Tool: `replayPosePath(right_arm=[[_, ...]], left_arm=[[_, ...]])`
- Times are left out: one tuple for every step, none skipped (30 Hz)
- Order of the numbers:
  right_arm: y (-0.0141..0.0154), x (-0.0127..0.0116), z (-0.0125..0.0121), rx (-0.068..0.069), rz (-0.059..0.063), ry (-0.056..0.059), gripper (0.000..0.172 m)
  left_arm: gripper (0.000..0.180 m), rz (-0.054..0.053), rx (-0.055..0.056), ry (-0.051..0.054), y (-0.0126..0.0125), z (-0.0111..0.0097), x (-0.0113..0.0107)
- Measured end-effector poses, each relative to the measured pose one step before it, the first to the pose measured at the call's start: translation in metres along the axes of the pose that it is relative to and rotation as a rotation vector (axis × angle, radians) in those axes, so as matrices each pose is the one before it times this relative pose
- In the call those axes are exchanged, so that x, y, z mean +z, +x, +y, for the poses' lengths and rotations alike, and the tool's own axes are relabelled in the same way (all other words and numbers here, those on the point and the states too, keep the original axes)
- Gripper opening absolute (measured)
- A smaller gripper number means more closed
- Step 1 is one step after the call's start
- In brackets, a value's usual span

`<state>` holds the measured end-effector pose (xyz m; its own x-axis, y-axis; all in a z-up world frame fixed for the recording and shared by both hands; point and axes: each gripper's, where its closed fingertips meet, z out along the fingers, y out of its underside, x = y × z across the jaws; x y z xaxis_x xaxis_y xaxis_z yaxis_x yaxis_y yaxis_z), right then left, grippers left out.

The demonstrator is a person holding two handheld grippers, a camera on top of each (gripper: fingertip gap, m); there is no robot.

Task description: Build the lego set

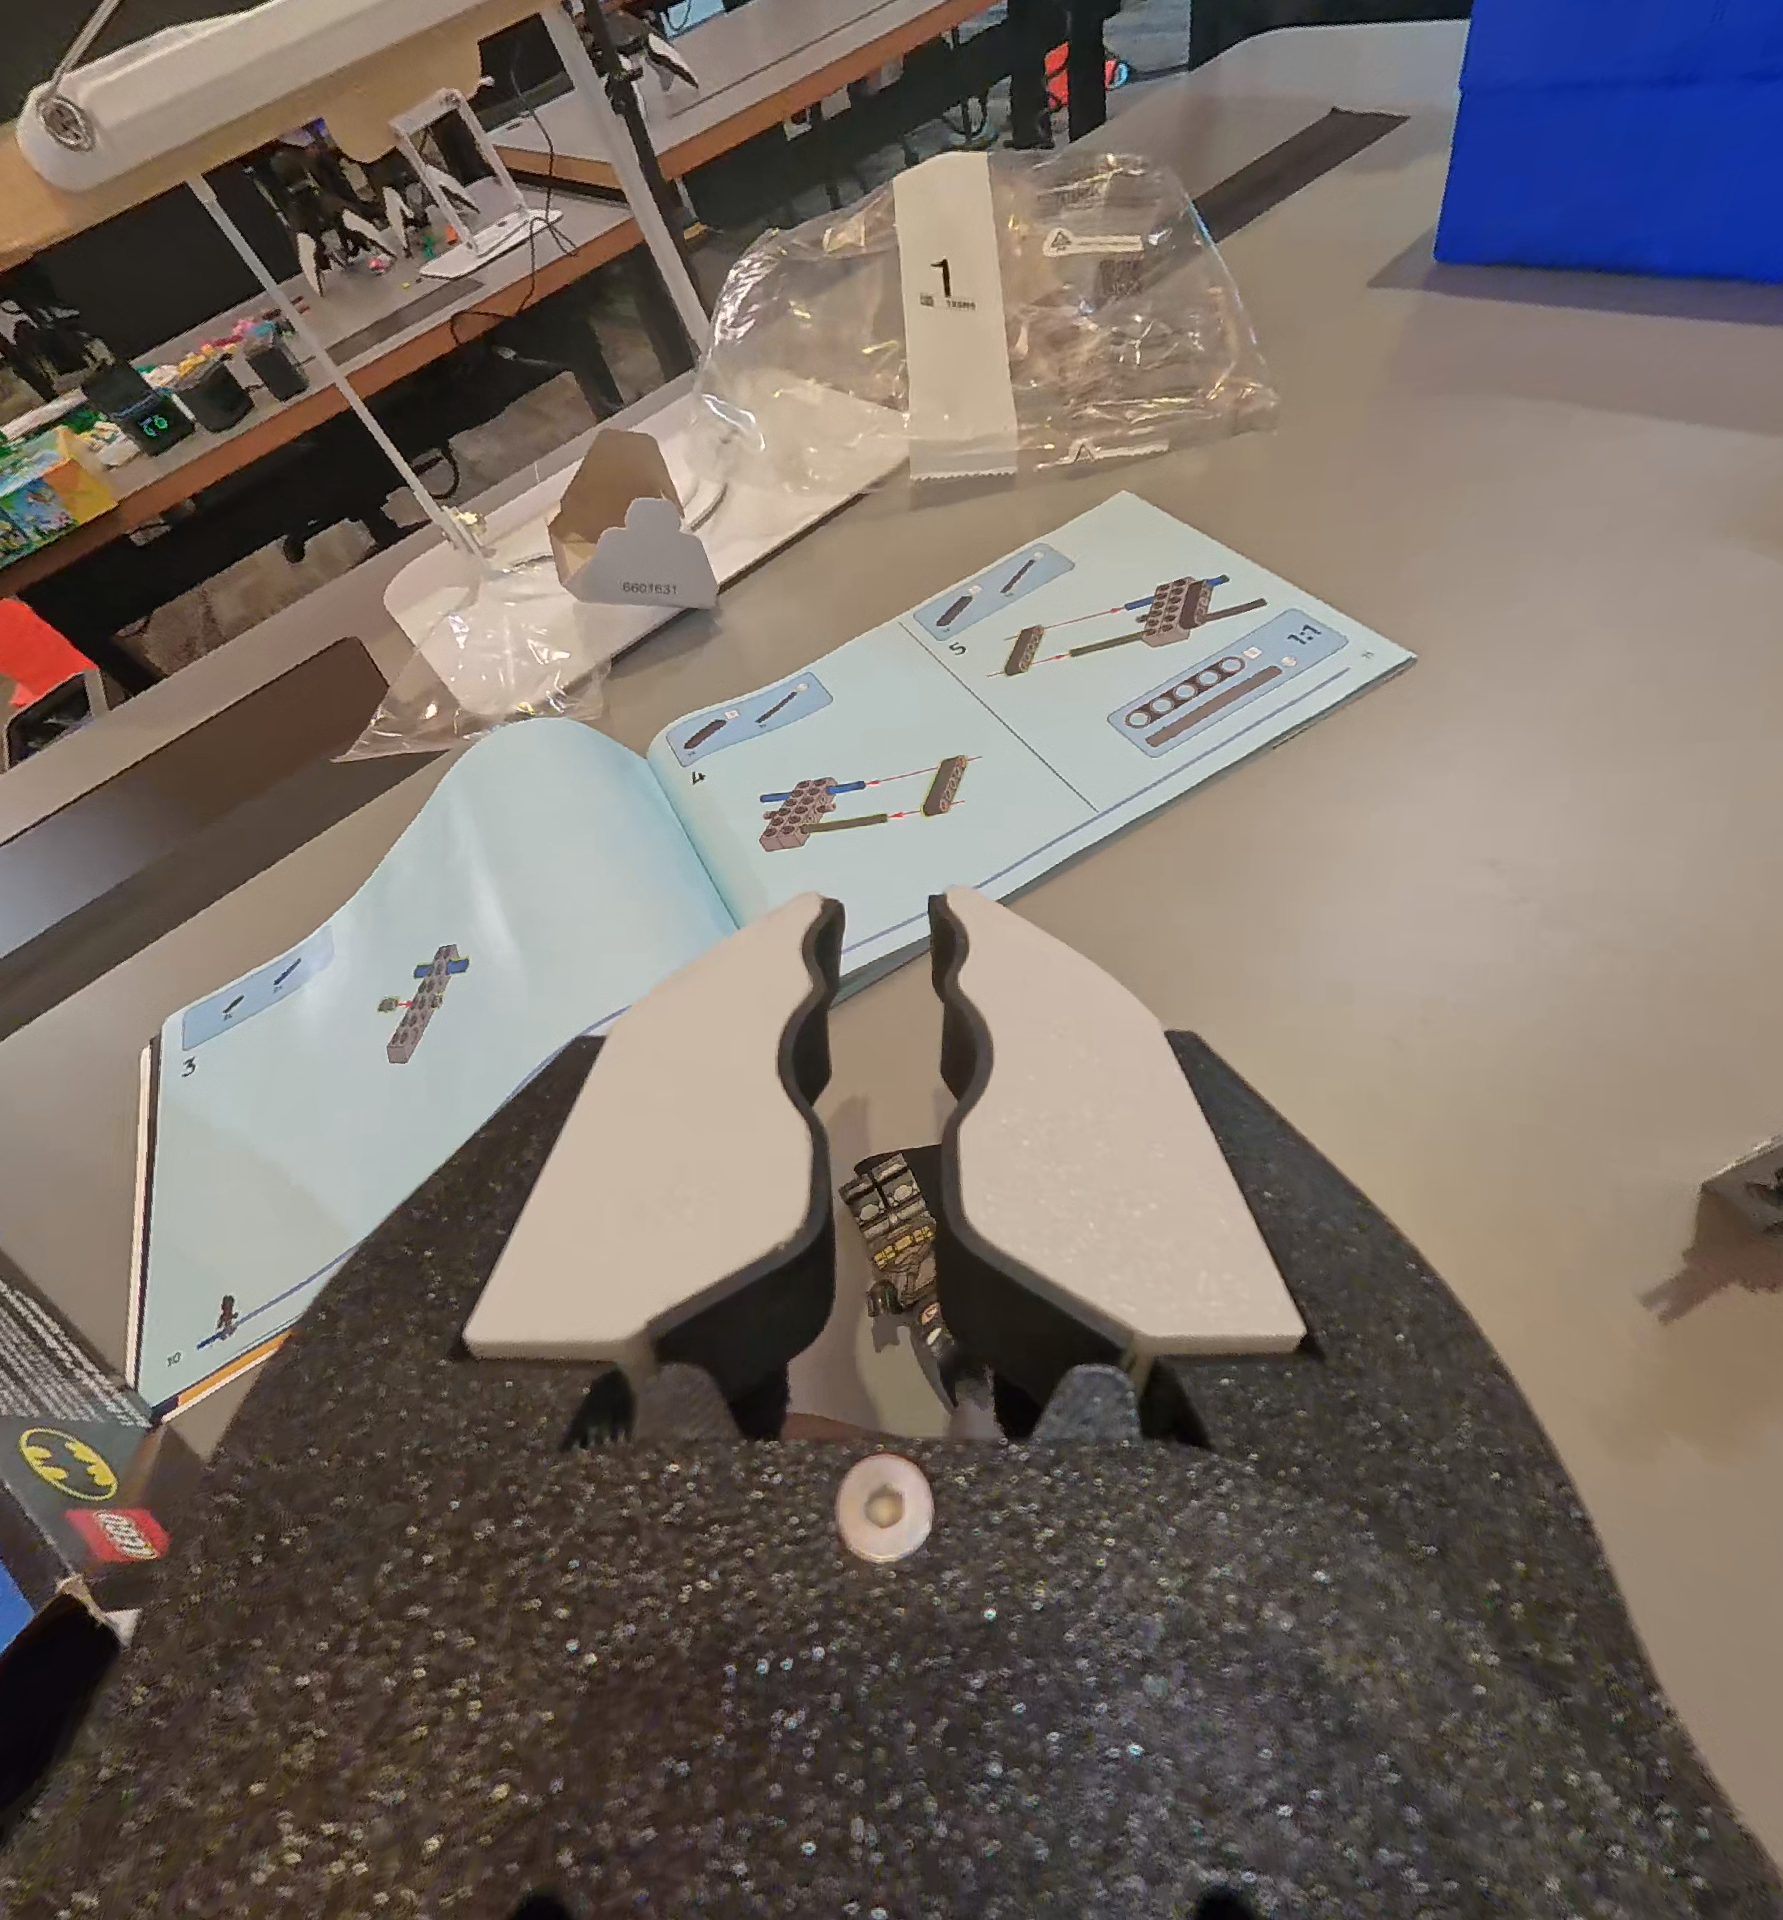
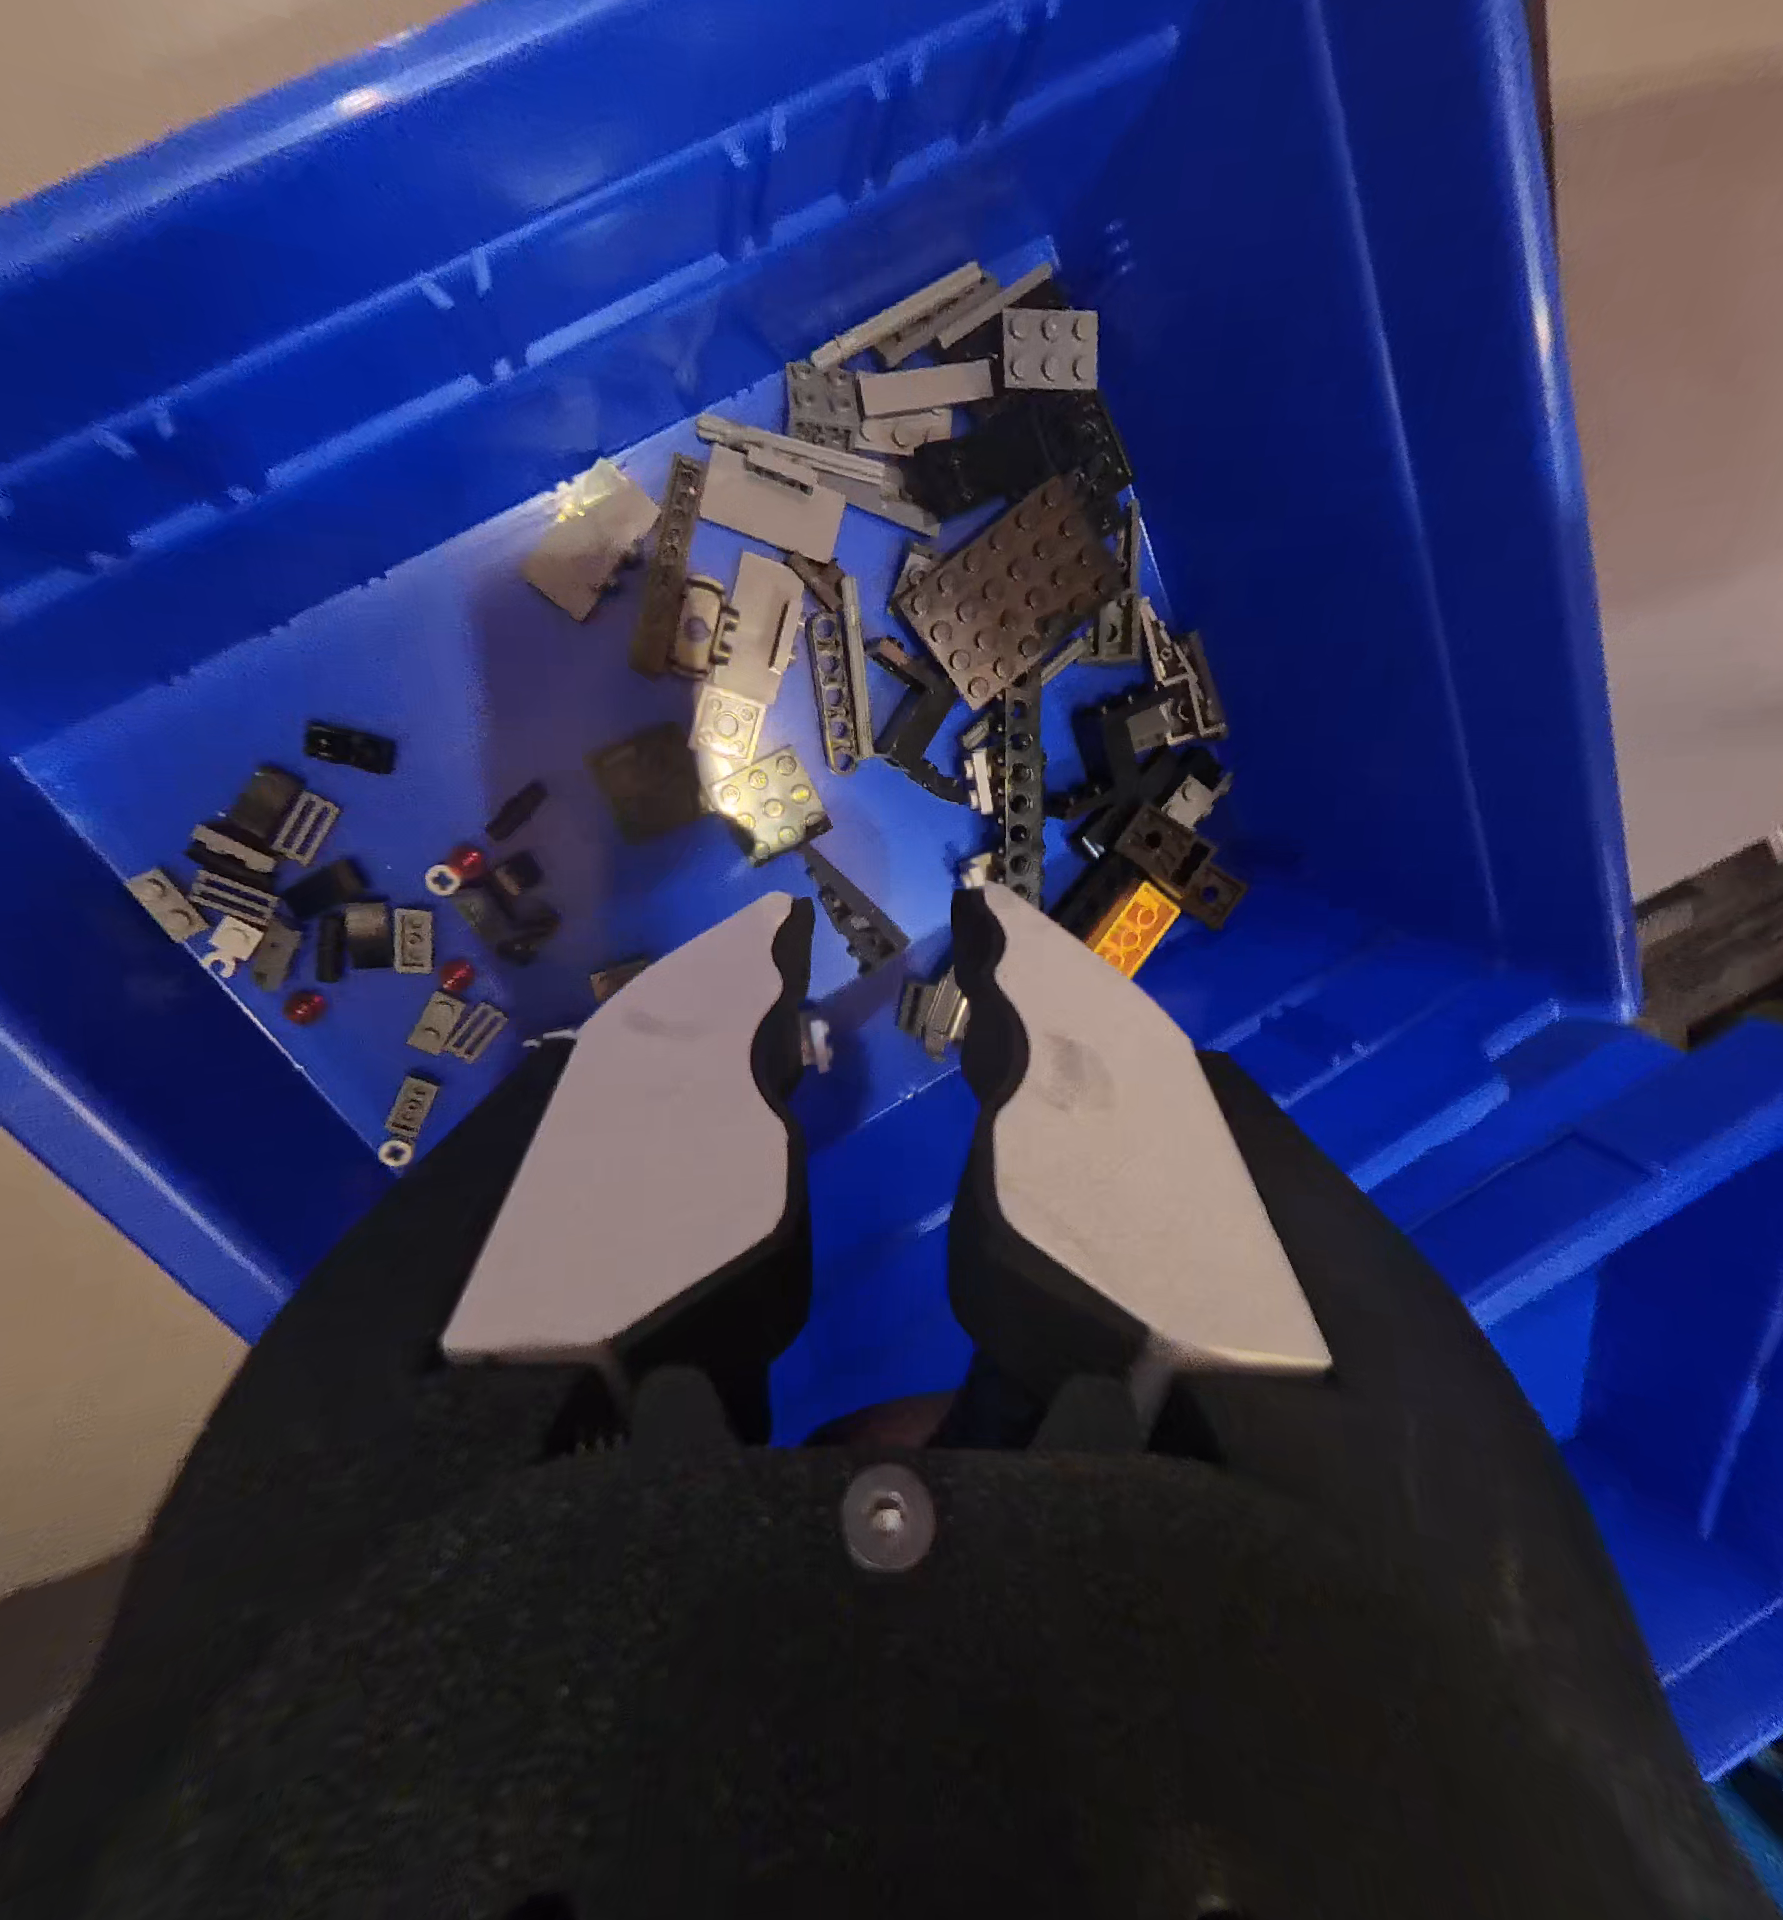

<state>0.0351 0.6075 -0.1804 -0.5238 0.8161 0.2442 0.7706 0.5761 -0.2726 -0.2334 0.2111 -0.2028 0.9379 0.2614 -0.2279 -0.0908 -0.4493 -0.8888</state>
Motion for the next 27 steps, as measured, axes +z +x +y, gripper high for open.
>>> replayPosePath(right_arm=[[-0.00122,0.00271,-0.00152,-0.0245,-0.0203,0.0032,0.027],[-0.00237,0.00329,-0.00244,-0.0266,-0.0248,0.0053,0.027],[-0.00262,0.0037,-0.00333,-0.0237,-0.026,0.006,0.025],[-0.00151,0.00404,-0.00364,-0.0157,-0.02,0.0015,0.024],[0.00005,0.00433,-0.00384,-0.0075,-0.0131,-0.0044,0.024],[0.00081,0.00412,-0.0048,-0.0049,-0.0093,-0.0039,0.024],[0.00067,0.00393,-0.00624,-0.0079,-0.0095,0.0032,0.023],[0.00107,0.00379,-0.00796,-0.0131,-0.0063,0.0119,0.023],[0.00181,0.00397,-0.00903,-0.0194,-0.0001,0.0183,0.023],[0.00218,0.00442,-0.00884,-0.0291,0.0056,0.0201,0.023],[0.00175,0.00479,-0.00785,-0.0429,0.0053,0.0201,0.023],[0.00238,0.00519,-0.00599,-0.0543,0.0092,0.0184,0.023],[0.00433,0.00538,-0.00398,-0.0543,0.0186,0.0142,0.022],[0.00382,0.00516,-0.00166,-0.0474,0.0121,0.0059,0.02],[0.00216,0.0045,0.00083,-0.0412,-0.0031,-0.0012,0.019],[0.0019,0.00367,0.00155,-0.0307,-0.0066,0.0014,0.018],[0.00081,0.00266,0.00097,-0.0194,-0.0148,0.0116,0.017],[0.00003,0.00202,0.00135,-0.0142,-0.0194,0.0119,0.017],[0.00206,0.00177,0.00121,-0.0111,-0.0058,0.0094,0.018],[0.00123,0.00134,0.00032,-0.01,-0.0089,0.0109,0.017],[-0.00138,0.00125,0.00061,-0.0131,-0.0219,0.0044,0.017],[-0.0014,0.00155,0.00033,-0.0101,-0.02,0.0008,0.017],[-0.00209,0.00166,0.00039,-0.0062,-0.0235,-0.0016,0.017],[-0.00313,0.00181,0.00093,-0.0036,-0.029,-0.0061,0.017],[-0.00163,0.0021,0.00151,-0.0023,-0.0193,-0.0105,0.018],[0.00016,0.00235,0.00141,-0.0045,-0.0062,-0.0093,0.018],[-0.00072,0.00234,0.00082,-0.006,-0.0093,-0.0052,0.019]], left_arm=[[0.016,-0.0024,-0.0003,-0.0017,0.0006,-0.00025,0.00042],[0.016,-0.0014,0.0002,-0.0014,0.00081,-0.0002,0.00043],[0.016,-0.0015,0.0006,-0.0014,0.00089,-0.00026,0.00048],[0.016,-0.0002,0.0016,-0.0015,0.00118,-0.00014,0.00037],[0.016,0.0007,0.0032,-0.0015,0.00115,-0.00009,0.00028],[0.016,0.0003,0.0046,-0.0012,0.00116,-0.00011,0.00015],[0.016,0.0003,0.0057,-0.0005,0.00096,-0.00001,0.0001],[0.016,0.0,0.0047,0.0008,0.00044,-0.0001,-0.00017],[0.016,0.0012,0.0008,0.0012,0.00023,-0.00009,-0.00015],[0.016,0.0023,-0.0029,0.0001,-0.00001,0.0,0.00005],[0.016,0.0033,-0.0047,-0.0012,-0.00015,0.00012,0.00005],[0.016,0.0035,-0.0042,-0.002,-0.00004,0.00026,0.00032],[0.016,0.0032,-0.0028,-0.0027,0.00003,0.00028,0.00029],[0.016,0.0026,-0.001,-0.003,0.0002,0.00037,0.00042],[0.017,0.0022,0.0013,-0.0028,0.00036,0.00031,0.0003],[0.017,0.0013,0.0032,-0.0019,0.00046,0.0002,0.00016],[0.017,0.0005,0.0042,-0.0002,0.00053,-0.0001,0.00006],[0.017,0.0006,0.0039,0.0013,0.00049,-0.00015,-0.00009],[0.017,0.0009,0.002,0.0003,0.00037,0.00001,-0.00006],[0.017,0.0013,-0.0001,-0.0019,0.00011,0.00017,0.00031],[0.017,0.0019,-0.0011,-0.0032,0.00009,0.00031,0.00037],[0.017,0.0015,-0.0011,-0.0033,0.00007,0.0004,0.0004],[0.017,0.0008,-0.0003,-0.0022,0.00003,0.00025,0.0002],[0.017,0.0001,0.0008,-0.0004,0.00009,-0.00005,0.00011],[0.017,-0.0004,0.0014,0.0008,0.00013,0.0,-0.00008],[0.017,-0.0004,0.0013,0.0005,0.00014,-0.00009,-0.00006],[0.017,0.0005,0.001,-0.0006,0.00013,-0.00003,0.0001]])
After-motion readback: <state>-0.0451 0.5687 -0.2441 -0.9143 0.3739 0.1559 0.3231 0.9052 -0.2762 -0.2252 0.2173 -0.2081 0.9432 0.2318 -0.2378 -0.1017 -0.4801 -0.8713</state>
